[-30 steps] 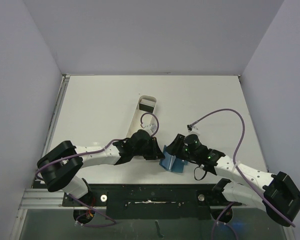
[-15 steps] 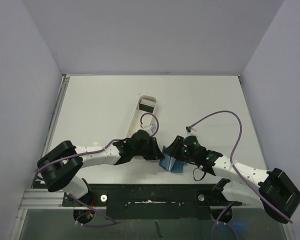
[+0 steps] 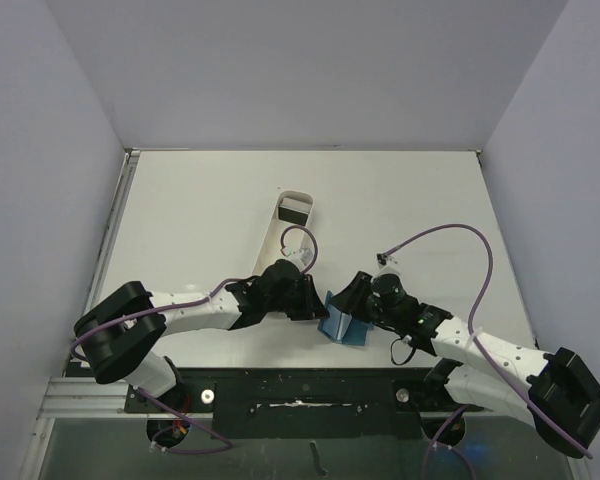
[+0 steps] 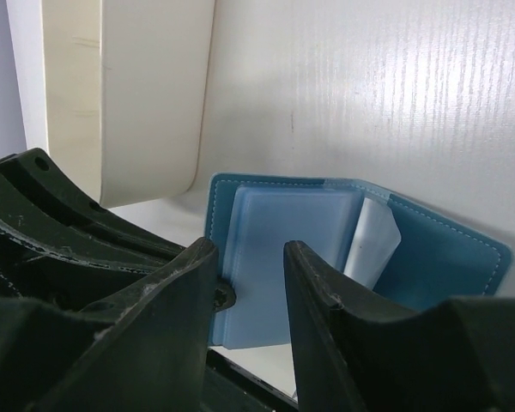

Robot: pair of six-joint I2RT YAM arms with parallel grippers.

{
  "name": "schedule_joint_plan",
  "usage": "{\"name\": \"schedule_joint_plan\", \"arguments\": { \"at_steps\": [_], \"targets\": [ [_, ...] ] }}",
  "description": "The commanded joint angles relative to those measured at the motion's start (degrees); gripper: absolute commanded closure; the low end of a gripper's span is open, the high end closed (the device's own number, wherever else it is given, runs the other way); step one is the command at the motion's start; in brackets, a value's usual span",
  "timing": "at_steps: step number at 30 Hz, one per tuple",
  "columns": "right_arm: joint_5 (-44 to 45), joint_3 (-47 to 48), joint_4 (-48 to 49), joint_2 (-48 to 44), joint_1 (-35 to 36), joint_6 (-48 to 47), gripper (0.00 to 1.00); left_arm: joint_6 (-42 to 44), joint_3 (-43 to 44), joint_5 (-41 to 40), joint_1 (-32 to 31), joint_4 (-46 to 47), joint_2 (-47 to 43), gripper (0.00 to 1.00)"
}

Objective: Put the credit cards into the card holder
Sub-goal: Open the card holder at the center of the board.

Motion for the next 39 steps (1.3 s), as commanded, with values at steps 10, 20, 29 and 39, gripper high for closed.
{"name": "schedule_joint_plan", "arguments": {
  "at_steps": [10, 20, 29, 39],
  "targets": [
    [0.55, -0.56, 3.8, 3.51, -0.36, 0.68, 0.64, -0.39, 0.45, -0.28, -0.25, 3.38, -0.67, 0.98],
    [0.39, -1.78, 3.96, 4.63, -0.42, 1.22, 0.65, -0.35, 0.45, -0.34, -0.29, 3.29, -0.67, 0.91],
    [0.83, -2.87, 3.08, 3.25, -0.45, 1.67, 0.65, -0.26, 0.79, -0.34, -0.24, 3.21, -0.4, 0.89],
    [5.45, 0.26, -9.13, -2.37, -0.45, 0.76, 0.63, -0.24, 0.78, -0.76, -0.24, 2.77, -0.34, 1.0]
  ]
}}
